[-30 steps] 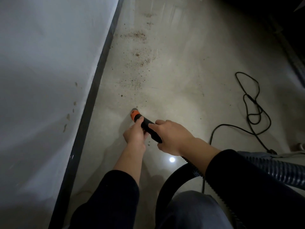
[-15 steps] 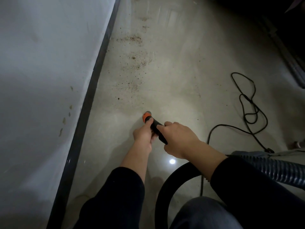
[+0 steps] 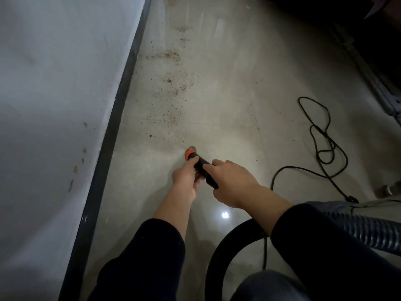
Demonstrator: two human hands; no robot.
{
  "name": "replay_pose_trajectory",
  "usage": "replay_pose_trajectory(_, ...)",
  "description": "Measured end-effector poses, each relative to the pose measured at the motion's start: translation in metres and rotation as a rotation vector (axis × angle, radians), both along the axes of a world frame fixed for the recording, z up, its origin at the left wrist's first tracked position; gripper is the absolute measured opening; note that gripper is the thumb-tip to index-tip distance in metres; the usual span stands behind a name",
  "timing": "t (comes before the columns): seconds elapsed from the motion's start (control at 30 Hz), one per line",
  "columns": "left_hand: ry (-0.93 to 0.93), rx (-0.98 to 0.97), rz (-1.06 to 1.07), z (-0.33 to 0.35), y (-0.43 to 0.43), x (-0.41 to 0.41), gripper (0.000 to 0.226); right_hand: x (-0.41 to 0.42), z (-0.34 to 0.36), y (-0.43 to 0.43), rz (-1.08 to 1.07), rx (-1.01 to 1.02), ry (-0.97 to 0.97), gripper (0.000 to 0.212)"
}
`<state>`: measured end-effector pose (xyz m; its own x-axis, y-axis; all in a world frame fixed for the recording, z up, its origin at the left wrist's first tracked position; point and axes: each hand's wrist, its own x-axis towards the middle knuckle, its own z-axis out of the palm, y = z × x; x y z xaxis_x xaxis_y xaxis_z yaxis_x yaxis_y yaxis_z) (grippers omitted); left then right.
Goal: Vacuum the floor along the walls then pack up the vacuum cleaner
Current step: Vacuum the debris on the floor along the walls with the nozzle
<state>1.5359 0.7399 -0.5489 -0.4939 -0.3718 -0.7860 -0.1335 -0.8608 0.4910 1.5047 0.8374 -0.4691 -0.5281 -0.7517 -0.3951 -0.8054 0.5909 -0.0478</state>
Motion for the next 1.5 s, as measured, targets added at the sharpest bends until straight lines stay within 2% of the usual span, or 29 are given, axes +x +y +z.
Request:
replay_pose_trajectory(0.23,0.006,0.014,0.027,-0.002,-0.016,0.011,0.015,0.004,-0.006,-0.015,0.020,-0.028,-0.016,0.034)
replay_pose_trajectory(0.73,-0.048,-0.006,0.182,-0.002,-0.028,0.030,0.019,0.011,-0.016,-0.032,0.101,-0.082,-0.059,0.045)
replay_pose_trajectory(0.87,-0.085,-0.037,0.170,-0.001,-0.035,0.037,0.011,0.014,-0.017,-0.035,0.117,-0.097,-0.078,0.047)
replay_pose_trajectory(1.2,-0.140,-0.066,0.242,-0.004,-0.047,0.049,0.016,0.024,-0.023,-0.050,0.174,-0.131,-0.112,0.045)
replay_pose_trajectory(1.5,-0.157,-0.091,0.126,-0.001,-0.075,0.064,0.029,0.032,-0.028,-0.064,0.208,-0.132,-0.097,0.050)
